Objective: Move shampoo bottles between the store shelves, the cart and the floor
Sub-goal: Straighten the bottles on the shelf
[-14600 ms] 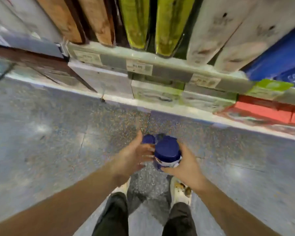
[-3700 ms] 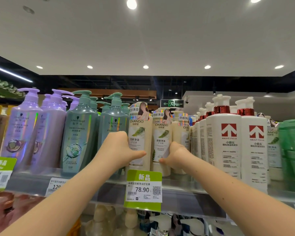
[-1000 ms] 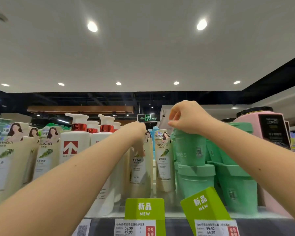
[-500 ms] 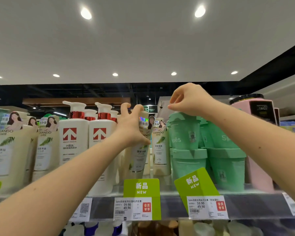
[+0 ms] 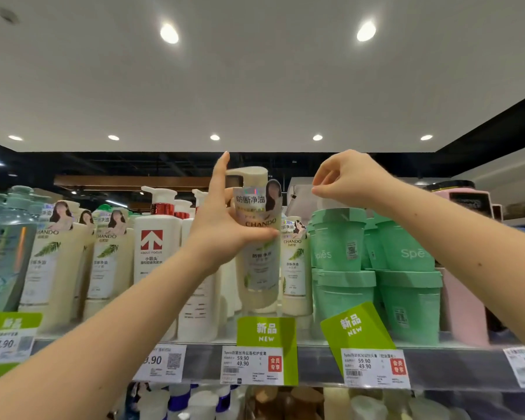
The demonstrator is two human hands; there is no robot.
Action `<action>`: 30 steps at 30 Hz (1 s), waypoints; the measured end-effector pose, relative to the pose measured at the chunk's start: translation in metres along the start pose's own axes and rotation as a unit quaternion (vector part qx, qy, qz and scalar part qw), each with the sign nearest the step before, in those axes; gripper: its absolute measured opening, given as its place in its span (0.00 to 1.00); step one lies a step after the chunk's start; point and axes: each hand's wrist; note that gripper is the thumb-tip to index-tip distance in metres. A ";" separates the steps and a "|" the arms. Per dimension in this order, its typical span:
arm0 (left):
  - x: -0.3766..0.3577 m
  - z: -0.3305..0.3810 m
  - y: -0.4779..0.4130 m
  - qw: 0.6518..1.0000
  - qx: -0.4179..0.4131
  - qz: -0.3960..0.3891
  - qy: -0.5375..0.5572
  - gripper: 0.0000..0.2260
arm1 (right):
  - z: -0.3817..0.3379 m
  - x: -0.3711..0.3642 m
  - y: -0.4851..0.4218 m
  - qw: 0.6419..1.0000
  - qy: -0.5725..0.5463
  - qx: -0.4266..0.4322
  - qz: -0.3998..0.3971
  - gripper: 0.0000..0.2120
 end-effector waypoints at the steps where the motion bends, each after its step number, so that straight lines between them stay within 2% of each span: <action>1: 0.006 0.006 0.001 1.000 -0.001 0.004 0.014 0.52 | -0.002 -0.002 -0.001 1.000 0.000 0.003 -0.006 0.06; 5: 0.030 0.029 0.007 0.998 0.015 0.018 0.062 0.28 | -0.010 -0.013 -0.006 1.000 0.004 0.006 -0.026 0.05; 7: 0.045 0.036 0.008 0.996 0.016 0.017 0.080 0.22 | -0.018 -0.020 -0.010 0.999 0.013 0.013 -0.042 0.05; 14: 0.077 0.041 0.005 0.992 0.038 -0.007 0.123 0.22 | -0.044 -0.081 -0.038 0.982 0.139 0.022 -0.125 0.16; 20: 0.093 0.045 0.003 0.992 0.050 -0.032 0.116 0.23 | -0.044 -0.149 -0.044 0.940 0.270 -0.010 -0.207 0.13; 23: 0.101 0.046 0.003 0.989 0.048 -0.038 0.135 0.24 | -0.027 -0.169 -0.050 0.926 0.311 -0.066 -0.205 0.24; 26: 0.108 0.044 0.003 0.986 0.052 -0.045 0.149 0.23 | -0.014 -0.178 -0.057 0.925 0.304 -0.114 -0.198 0.36; 30: 0.113 0.039 0.001 0.984 0.054 -0.057 0.160 0.20 | -0.007 -0.179 -0.061 0.925 0.289 -0.152 -0.195 0.37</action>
Point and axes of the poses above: each hand's wrist, its own y-axis away from the middle knuckle, its own x-axis out of the back of the hand, z = x × y, and after that the axes turned 5 degrees about z, right-handed
